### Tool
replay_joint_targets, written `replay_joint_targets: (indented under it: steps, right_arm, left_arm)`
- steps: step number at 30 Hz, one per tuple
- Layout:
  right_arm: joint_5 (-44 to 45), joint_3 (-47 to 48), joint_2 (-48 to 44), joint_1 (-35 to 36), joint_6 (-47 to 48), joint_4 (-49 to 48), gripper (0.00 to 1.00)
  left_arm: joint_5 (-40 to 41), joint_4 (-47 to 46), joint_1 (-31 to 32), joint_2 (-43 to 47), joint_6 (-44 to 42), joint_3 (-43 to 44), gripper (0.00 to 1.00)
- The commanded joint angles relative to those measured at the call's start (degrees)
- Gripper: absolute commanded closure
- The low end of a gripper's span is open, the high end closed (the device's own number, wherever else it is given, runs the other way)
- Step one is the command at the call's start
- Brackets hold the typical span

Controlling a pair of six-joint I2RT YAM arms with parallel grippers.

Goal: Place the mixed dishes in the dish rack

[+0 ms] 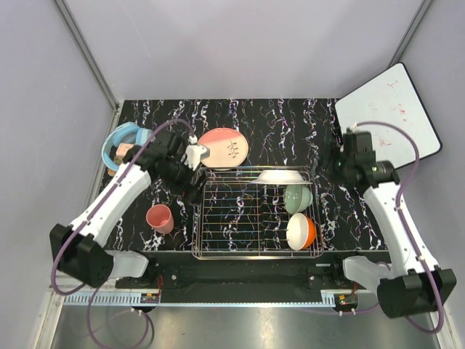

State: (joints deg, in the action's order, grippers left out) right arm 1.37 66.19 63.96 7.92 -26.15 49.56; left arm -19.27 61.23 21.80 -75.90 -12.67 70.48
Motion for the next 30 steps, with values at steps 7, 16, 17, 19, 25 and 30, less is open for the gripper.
replay_joint_targets:
  steps: [7, 16, 17, 19, 25, 30]
  right_arm:
    - [-5.24, -15.04, -15.53, -0.01, -10.68, 7.74, 0.56]
    - [-2.68, -11.97, -18.26, -0.01, -10.41, 12.39, 0.37]
    - [-2.68, -12.23, -17.91, 0.07, -10.85, 14.49, 0.39]
    - [-3.3, -13.8, -18.0, 0.07, -11.37, 16.09, 0.45]
    - [-6.63, -19.6, -19.75, 0.07, -12.34, 18.38, 0.5]
    - [-7.6, -20.23, -19.93, 0.42, -12.52, 18.73, 0.52]
  left_arm:
    - [4.06, -7.17, 5.44, 5.32, 3.7, -9.12, 0.05]
    - [4.76, -11.04, 6.5, 3.3, 5.11, -10.54, 0.05]
    - [4.94, -11.05, 6.59, 3.13, 5.02, -10.71, 0.05]
    - [5.12, -11.31, 6.67, 2.51, 4.67, -10.8, 0.05]
    - [5.73, -11.31, 6.67, 1.46, 4.23, -10.71, 0.06]
    - [5.73, -11.31, 6.76, 0.75, 4.32, -10.36, 0.07]
